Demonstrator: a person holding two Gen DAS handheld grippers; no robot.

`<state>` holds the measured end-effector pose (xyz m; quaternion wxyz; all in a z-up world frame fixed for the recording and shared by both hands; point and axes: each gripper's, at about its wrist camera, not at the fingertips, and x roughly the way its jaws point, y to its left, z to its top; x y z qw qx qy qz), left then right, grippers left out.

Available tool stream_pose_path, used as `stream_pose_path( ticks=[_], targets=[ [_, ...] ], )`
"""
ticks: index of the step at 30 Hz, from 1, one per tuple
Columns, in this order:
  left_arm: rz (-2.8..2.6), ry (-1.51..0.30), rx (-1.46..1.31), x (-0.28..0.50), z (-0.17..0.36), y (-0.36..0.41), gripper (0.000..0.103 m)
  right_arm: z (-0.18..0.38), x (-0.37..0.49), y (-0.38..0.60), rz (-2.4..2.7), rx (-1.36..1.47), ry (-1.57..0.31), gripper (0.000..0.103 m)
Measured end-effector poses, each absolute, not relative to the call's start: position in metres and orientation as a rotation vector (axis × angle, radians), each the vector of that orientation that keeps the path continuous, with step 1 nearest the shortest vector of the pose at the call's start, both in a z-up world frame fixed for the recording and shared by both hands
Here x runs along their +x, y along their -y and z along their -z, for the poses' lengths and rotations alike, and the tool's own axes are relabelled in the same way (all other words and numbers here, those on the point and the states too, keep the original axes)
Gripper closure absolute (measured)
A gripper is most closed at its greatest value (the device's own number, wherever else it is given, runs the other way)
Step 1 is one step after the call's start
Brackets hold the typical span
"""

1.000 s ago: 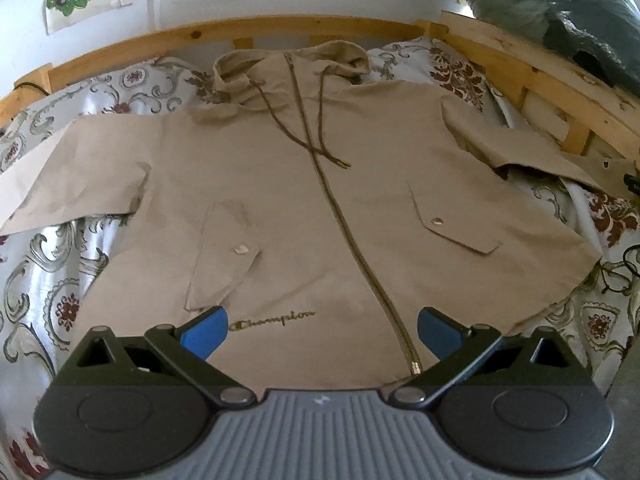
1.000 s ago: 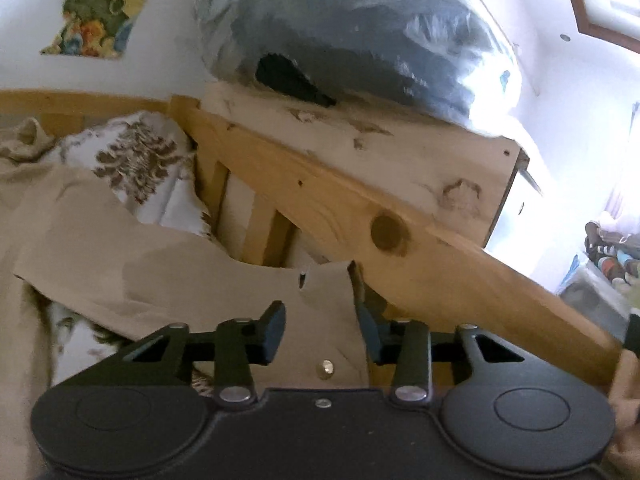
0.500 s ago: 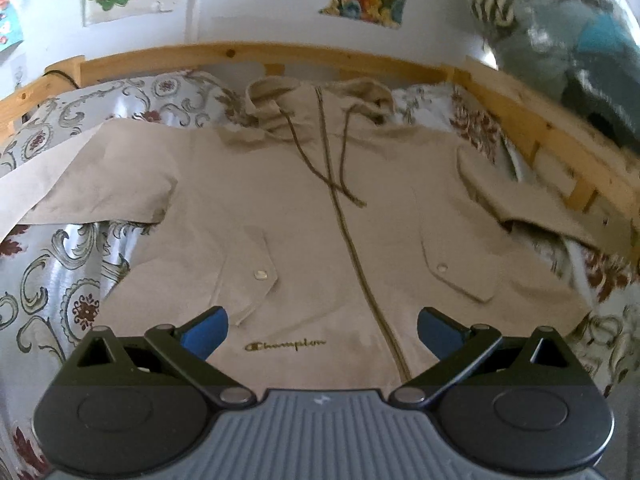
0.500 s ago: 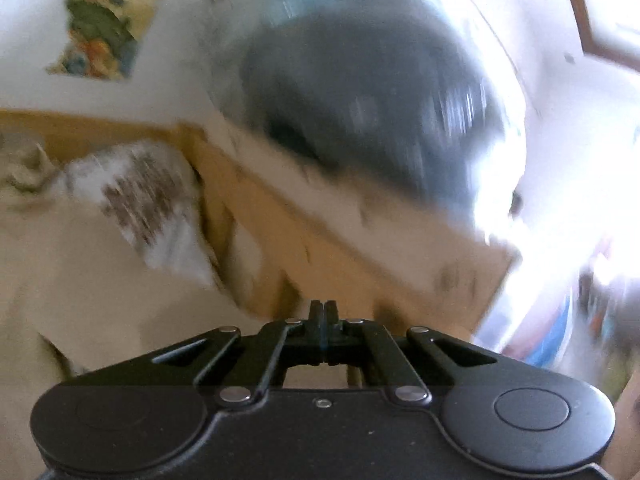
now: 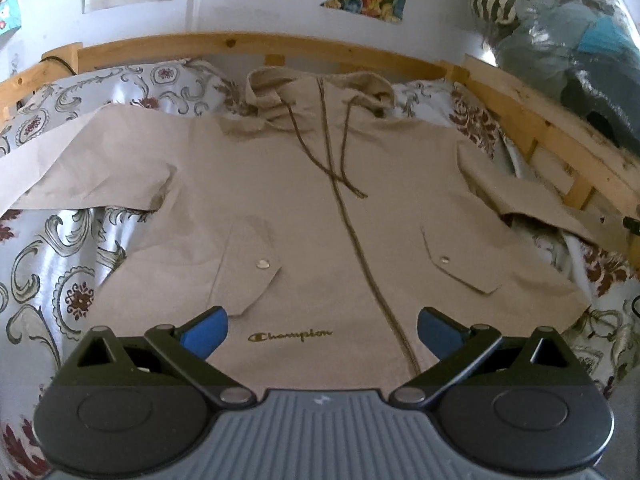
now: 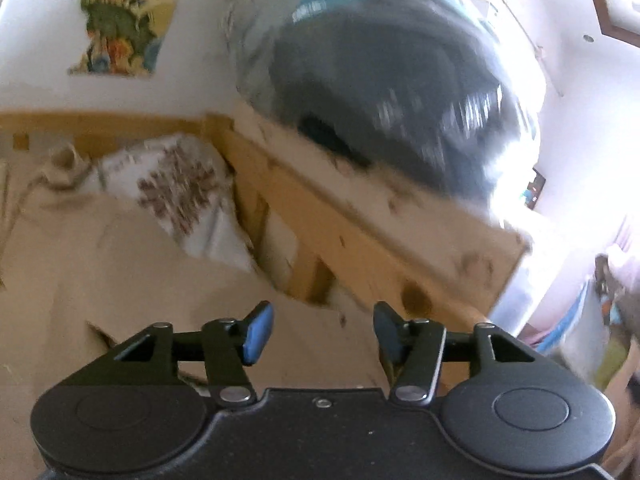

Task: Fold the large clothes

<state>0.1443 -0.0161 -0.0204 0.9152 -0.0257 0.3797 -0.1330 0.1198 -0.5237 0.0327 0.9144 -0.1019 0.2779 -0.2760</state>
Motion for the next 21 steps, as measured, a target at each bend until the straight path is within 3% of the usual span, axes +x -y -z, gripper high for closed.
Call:
stream_pose_path(
  ticks=[6,16,18,21],
  targets=[
    [0.252,-0.823,-0.016,0.150,0.034,0.024,0.001,0.001,0.122,0.552,0.633,-0.176,-0.579,0.040],
    [0.230,-0.824,0.055,0.150,0.044,0.032,0.001,0.016,0.137,0.568,0.652,-0.164,-0.559,0.041],
    [0.227,-0.816,0.056,0.149,0.043,0.032,0.001,0.016,0.142,0.571,0.673,-0.152,-0.563,0.045],
    [0.226,-0.806,0.052,0.149,0.041,0.031,0.001,0.017,0.150,0.577,0.725,-0.142,-0.574,0.067]
  ],
)
